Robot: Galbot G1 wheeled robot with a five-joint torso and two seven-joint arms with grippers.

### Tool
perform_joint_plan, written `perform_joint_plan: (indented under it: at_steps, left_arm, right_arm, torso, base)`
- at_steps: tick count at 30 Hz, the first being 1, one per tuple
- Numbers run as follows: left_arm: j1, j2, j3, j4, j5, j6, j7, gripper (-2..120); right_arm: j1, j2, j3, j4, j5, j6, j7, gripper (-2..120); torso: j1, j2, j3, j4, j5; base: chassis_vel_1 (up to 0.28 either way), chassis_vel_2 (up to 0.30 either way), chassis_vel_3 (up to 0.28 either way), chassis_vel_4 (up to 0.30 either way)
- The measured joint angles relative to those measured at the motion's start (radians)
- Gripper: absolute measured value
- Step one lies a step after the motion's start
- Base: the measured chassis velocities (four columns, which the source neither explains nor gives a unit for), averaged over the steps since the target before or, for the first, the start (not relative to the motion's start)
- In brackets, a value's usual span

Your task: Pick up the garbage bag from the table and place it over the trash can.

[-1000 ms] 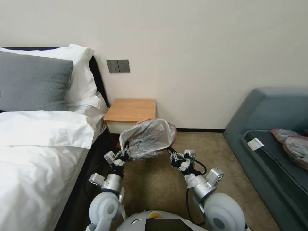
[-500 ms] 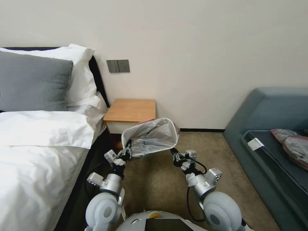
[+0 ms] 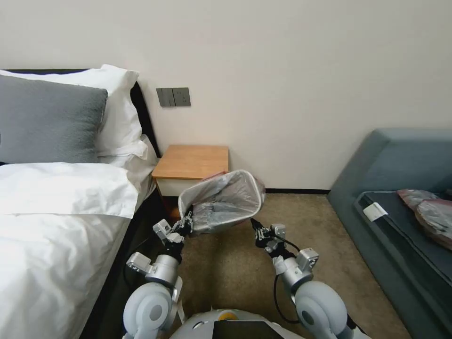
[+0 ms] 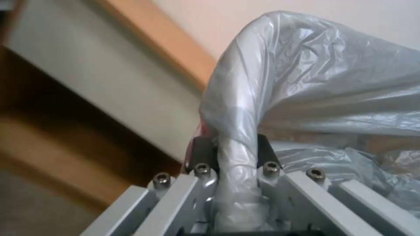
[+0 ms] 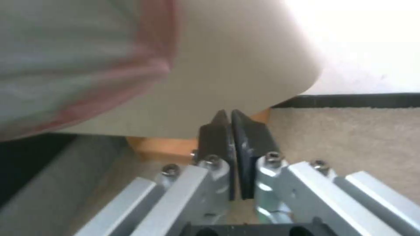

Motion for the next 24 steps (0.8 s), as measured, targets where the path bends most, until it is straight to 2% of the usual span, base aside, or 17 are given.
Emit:
perform_joint_plan:
  at_steps: [3,4,6,7,8,9,10,12,13,15,16,17,19,20,21,24]
  left_arm:
    - [-0.002,0.003,-0.007,0.005,0.043,0.036,-0.029,3]
    - [-0.004,0.006,-0.011,0.007,0.075,0.066,-0.049,3]
    - [-0.008,0.016,-0.022,0.007,0.133,0.163,-0.093,3]
    - [-0.008,0.016,-0.022,0.007,0.133,0.163,-0.093,3]
    - [-0.012,0.022,-0.028,0.012,0.152,0.213,-0.11,3]
    - [-0.016,0.025,-0.032,0.019,0.163,0.241,-0.118,3]
    - [-0.016,0.025,-0.032,0.019,0.163,0.241,-0.118,3]
    - [-0.02,0.029,-0.034,0.035,0.177,0.28,-0.127,3]
    - [-0.02,0.029,-0.034,0.035,0.177,0.28,-0.127,3]
    - [-0.023,0.029,-0.031,0.049,0.194,0.3,-0.129,3]
    - [-0.023,0.029,-0.031,0.049,0.194,0.3,-0.129,3]
    - [-0.023,0.03,-0.027,0.055,0.202,0.312,-0.129,3]
    - [-0.023,0.035,-0.016,0.065,0.233,0.325,-0.123,3]
    - [-0.023,0.037,-0.009,0.068,0.257,0.329,-0.116,3]
    - [-0.023,0.037,-0.009,0.068,0.257,0.329,-0.116,3]
    - [-0.031,0.048,0.017,0.081,0.35,0.331,-0.08,3]
  right_arm:
    - [-0.02,0.0,-0.003,0.005,-0.071,-0.007,-0.006,14]
    - [-0.034,0.0,-0.002,0.007,-0.13,-0.014,-0.006,18]
    - [-0.066,0.004,0.015,0.005,-0.351,-0.023,-0.006,31]
    - [-0.066,0.004,0.015,0.005,-0.351,-0.023,-0.006,31]
    - [-0.072,0.008,0.03,0.0,-0.465,-0.014,0.008,37]
    - [-0.07,0.009,0.042,-0.002,-0.518,0.006,0.012,43]
    - [-0.07,0.009,0.042,-0.002,-0.518,0.006,0.012,43]
    - [-0.061,0.008,0.058,-0.002,-0.583,0.073,0.002,52]
    - [-0.061,0.008,0.058,-0.002,-0.583,0.073,0.002,52]
    - [-0.052,0.003,0.065,0.0,-0.602,0.18,-0.039,63]
    - [-0.052,0.003,0.065,0.0,-0.602,0.18,-0.039,63]
    - [-0.047,-0.001,0.073,0.005,-0.615,0.238,-0.076,65]
    - [-0.036,-0.024,0.079,0.023,-0.628,0.311,-0.148,56]
    - [-0.027,-0.042,0.076,0.035,-0.628,0.322,-0.174,51]
    - [-0.027,-0.042,0.076,0.035,-0.628,0.322,-0.174,51]
    - [0.006,-0.111,0.065,0.063,-0.604,0.312,-0.258,37]
  torso:
    - [0.0,0.0,0.0,0.0002,0.0001]
    - [0.0,0.0,0.0,0.0001,-0.0001]
    - [0.0,0.0,0.0,-0.0002,0.0]
    - [0.0,0.0,0.0,-0.0002,0.0]
    - [0.0,0.0,0.0,-0.0001,0.0002]
    - [0.0,0.0,0.0,0.0,0.0]
    - [0.0,0.0,0.0,0.0,0.0]
    - [0.0,0.0,0.0,0.0001,0.0]
    - [0.0,0.0,0.0,0.0001,0.0]
    - [0.0,0.0,0.0,0.0,0.0002]
    - [0.0,0.0,0.0,0.0,0.0002]
    - [0.0,0.0,0.0,0.0002,0.0001]
    - [0.0,0.0,0.0,-0.0001,0.0001]
    - [0.0,0.0,0.0,0.0001,0.0001]
    - [0.0,0.0,0.0,0.0001,0.0001]
    - [0.0,0.0,0.0,0.0001,0.0002]
  base:
    - [0.0,0.0,0.0,0.0]
    - [0.0,0.0,0.0,0.0]
    - [0.0,0.0,0.0,0.0]
    - [0.0,0.0,0.0,0.0]
    - [0.0,0.0,0.0,0.0]
    - [0.0,0.0,0.0,0.0]
    - [0.0,0.0,0.0,0.0]
    - [0.0,0.0,0.0,0.0]
    - [0.0,0.0,0.0,0.0]
    - [0.0,0.0,0.0,0.0]
    - [0.0,0.0,0.0,0.0]
    - [0.0,0.0,0.0,0.0]
    - [0.0,0.0,0.0,0.0]
    - [0.0,0.0,0.0,0.0]
    - [0.0,0.0,0.0,0.0]
    - [0.0,0.0,0.0,0.0]
